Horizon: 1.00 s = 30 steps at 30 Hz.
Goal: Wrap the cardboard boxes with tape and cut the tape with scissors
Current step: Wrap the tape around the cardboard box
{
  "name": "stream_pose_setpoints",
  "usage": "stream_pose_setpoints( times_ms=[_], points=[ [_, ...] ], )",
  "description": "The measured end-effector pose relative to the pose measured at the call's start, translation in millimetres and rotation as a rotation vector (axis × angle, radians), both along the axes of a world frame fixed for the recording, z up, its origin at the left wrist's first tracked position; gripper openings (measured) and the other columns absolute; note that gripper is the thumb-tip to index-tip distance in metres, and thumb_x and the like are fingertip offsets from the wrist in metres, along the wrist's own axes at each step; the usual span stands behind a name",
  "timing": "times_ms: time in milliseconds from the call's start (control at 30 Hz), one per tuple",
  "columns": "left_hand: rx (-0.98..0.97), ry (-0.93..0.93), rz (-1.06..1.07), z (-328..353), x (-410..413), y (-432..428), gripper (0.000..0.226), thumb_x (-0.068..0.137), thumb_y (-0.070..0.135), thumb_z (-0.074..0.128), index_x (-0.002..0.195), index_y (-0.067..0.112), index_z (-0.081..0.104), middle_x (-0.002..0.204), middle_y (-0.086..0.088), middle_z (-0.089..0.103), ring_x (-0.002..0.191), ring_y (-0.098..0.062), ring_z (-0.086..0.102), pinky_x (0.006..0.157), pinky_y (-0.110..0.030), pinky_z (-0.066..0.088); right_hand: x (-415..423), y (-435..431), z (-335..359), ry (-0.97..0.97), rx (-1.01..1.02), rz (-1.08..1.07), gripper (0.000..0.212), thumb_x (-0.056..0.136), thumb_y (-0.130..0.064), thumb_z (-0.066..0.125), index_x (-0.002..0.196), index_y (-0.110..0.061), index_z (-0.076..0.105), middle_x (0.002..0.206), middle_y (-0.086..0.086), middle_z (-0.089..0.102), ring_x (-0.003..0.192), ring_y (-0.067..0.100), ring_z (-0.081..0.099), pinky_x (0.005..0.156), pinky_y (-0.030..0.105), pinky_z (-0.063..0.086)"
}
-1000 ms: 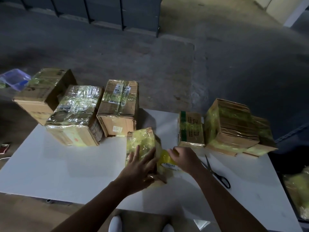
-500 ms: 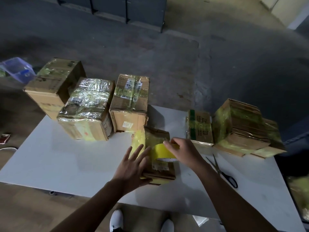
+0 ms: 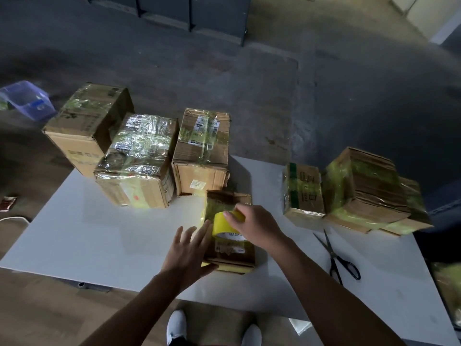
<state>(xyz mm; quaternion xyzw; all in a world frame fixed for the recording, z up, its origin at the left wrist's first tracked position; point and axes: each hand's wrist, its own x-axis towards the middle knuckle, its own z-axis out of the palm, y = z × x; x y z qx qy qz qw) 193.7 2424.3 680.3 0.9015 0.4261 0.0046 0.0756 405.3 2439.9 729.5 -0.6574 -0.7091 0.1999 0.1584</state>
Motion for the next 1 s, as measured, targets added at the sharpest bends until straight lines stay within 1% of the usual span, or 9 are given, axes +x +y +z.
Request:
stream_pose_setpoints(
  times_ms=[167, 400, 433, 500, 533, 600, 667, 800, 1000],
  points=[
    [-0.003, -0.003, 0.011, -5.3, -1.1, -2.1, 0.110, 0.052, 0.062, 0.083, 0.140, 0.009, 0.041, 0.138, -0.014, 0.054, 0.102, -0.041, 0.064, 0.086, -0.061, 0.050, 20.0, -7.0, 9.9, -0.196, 0.014, -0.107, 0.047, 0.091, -0.056, 0.044, 0.059, -0.021, 0.040, 0.051, -0.007, 0.039, 0.046, 0.006, 0.037, 0.046, 0.023, 0.023],
    [0.007, 0.056, -0.007, 6.5, 20.6, 2.8, 0.107, 0.045, 0.067, 0.082, 0.126, 0.000, 0.060, 0.128, -0.021, 0.059, 0.117, -0.044, 0.057, 0.088, -0.068, 0.046, 26.8, -8.5, 16.5, -0.314, -0.043, -0.133, 0.049, 0.092, -0.048, 0.045, 0.055, -0.017, 0.039, 0.048, -0.004, 0.038, 0.042, 0.009, 0.036, 0.043, 0.023, 0.024],
    [-0.009, 0.054, -0.004, 9.1, 28.6, 3.1, 0.115, 0.048, 0.069, 0.079, 0.133, -0.002, 0.053, 0.136, -0.023, 0.052, 0.127, -0.044, 0.048, 0.096, -0.068, 0.040, 23.9, -8.6, 16.0, -0.325, -0.047, -0.135, 0.048, 0.092, -0.048, 0.045, 0.055, -0.017, 0.038, 0.048, -0.005, 0.038, 0.042, 0.008, 0.036, 0.043, 0.022, 0.023],
    [-0.039, 0.039, -0.048, 7.8, 48.0, 0.6, 0.130, 0.061, 0.074, 0.068, 0.150, -0.002, 0.013, 0.157, -0.022, 0.009, 0.146, -0.040, 0.008, 0.116, -0.058, 0.012, 19.4, -9.3, 14.7, -0.331, -0.056, -0.154, 0.048, 0.093, -0.047, 0.045, 0.054, -0.019, 0.037, 0.049, -0.005, 0.039, 0.042, 0.007, 0.037, 0.043, 0.023, 0.021],
    [-0.061, 0.006, -0.066, 3.3, 56.9, -1.3, 0.131, 0.068, 0.075, 0.062, 0.151, 0.001, -0.007, 0.157, -0.017, -0.013, 0.146, -0.035, -0.012, 0.118, -0.050, -0.003, 18.2, -8.9, 14.4, -0.326, -0.058, -0.163, 0.048, 0.093, -0.046, 0.045, 0.054, -0.020, 0.037, 0.050, -0.005, 0.040, 0.043, 0.007, 0.038, 0.044, 0.023, 0.020],
    [-0.111, -0.026, -0.054, -3.8, 67.7, -3.3, 0.129, 0.073, 0.074, 0.058, 0.148, 0.006, -0.021, 0.153, -0.011, -0.029, 0.141, -0.028, -0.028, 0.115, -0.039, -0.015, 20.8, -8.1, 15.2, -0.279, -0.059, -0.153, 0.046, 0.093, -0.046, 0.047, 0.055, -0.023, 0.036, 0.051, -0.006, 0.041, 0.045, 0.004, 0.039, 0.043, 0.023, 0.022],
    [-0.093, 0.006, -0.076, -7.6, 66.2, -2.9, 0.129, 0.072, 0.073, 0.061, 0.150, 0.003, -0.014, 0.156, -0.014, -0.020, 0.143, -0.030, -0.021, 0.116, -0.040, -0.014, 33.8, -10.7, 16.0, -0.139, -0.072, -0.116, 0.044, 0.092, -0.048, 0.050, 0.056, -0.026, 0.038, 0.051, -0.008, 0.040, 0.043, 0.002, 0.041, 0.040, 0.017, 0.024],
    [-0.048, 0.057, -0.108, -6.5, 64.0, -3.1, 0.129, 0.051, 0.075, 0.075, 0.143, -0.007, 0.036, 0.149, -0.024, 0.035, 0.139, -0.037, 0.034, 0.113, -0.049, 0.027, 57.7, -25.9, 9.3, 0.103, -0.147, -0.156, 0.043, 0.089, -0.061, 0.052, 0.063, -0.026, 0.052, 0.054, -0.007, 0.047, 0.049, -0.002, 0.049, 0.047, 0.010, 0.038],
    [-0.024, 0.105, -0.106, -8.3, 65.4, -1.5, 0.123, 0.059, 0.075, 0.070, 0.144, -0.006, 0.034, 0.150, -0.025, 0.031, 0.140, -0.038, 0.031, 0.113, -0.049, 0.025, 71.2, -30.1, -0.9, -0.165, 0.081, -0.183, 0.056, 0.087, -0.050, 0.059, 0.050, -0.018, 0.030, 0.045, -0.002, 0.026, 0.043, 0.018, 0.032, 0.045, 0.027, 0.025]
  ],
)
